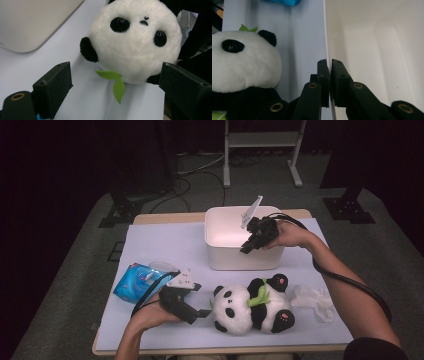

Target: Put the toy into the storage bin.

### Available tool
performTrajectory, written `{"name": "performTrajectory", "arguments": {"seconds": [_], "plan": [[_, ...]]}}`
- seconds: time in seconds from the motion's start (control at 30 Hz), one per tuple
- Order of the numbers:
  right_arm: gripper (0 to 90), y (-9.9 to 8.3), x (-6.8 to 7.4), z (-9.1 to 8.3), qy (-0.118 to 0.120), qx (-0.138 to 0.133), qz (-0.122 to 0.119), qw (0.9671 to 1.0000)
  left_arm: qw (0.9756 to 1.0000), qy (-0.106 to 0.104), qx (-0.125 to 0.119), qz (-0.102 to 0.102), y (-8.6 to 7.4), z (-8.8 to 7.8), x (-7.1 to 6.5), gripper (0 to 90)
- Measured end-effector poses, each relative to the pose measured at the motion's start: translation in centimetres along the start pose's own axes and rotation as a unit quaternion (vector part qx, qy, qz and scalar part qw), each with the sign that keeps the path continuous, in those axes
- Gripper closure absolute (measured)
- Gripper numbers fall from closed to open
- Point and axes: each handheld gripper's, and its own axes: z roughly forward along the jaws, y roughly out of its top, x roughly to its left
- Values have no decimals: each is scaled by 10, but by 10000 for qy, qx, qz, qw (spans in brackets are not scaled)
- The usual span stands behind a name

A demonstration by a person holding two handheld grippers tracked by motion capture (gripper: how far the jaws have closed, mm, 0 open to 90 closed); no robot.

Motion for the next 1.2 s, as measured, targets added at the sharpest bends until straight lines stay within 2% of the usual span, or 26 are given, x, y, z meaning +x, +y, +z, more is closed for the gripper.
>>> {"name": "performTrajectory", "arguments": {"seconds": [0.2,0.43,0.57,0.93,1.2], "plan": [[850,-1,13,0,-30,16,-1,10000,9999,-61,-17,82,1,1,-3,105],[849,0,24,-1,-28,110,-8,9999,9999,-35,-16,150,3,0,-5,105],[851,0,29,-1,29,117,51,9999,9999,-23,9,122,2,1,-4,105],[851,-1,42,-1,69,147,-39,9999,9999,-41,44,118,2,3,-5,105],[848,-2,49,-1,114,146,31,9998,9999,-39,37,116,1,2,-5,105]]}}
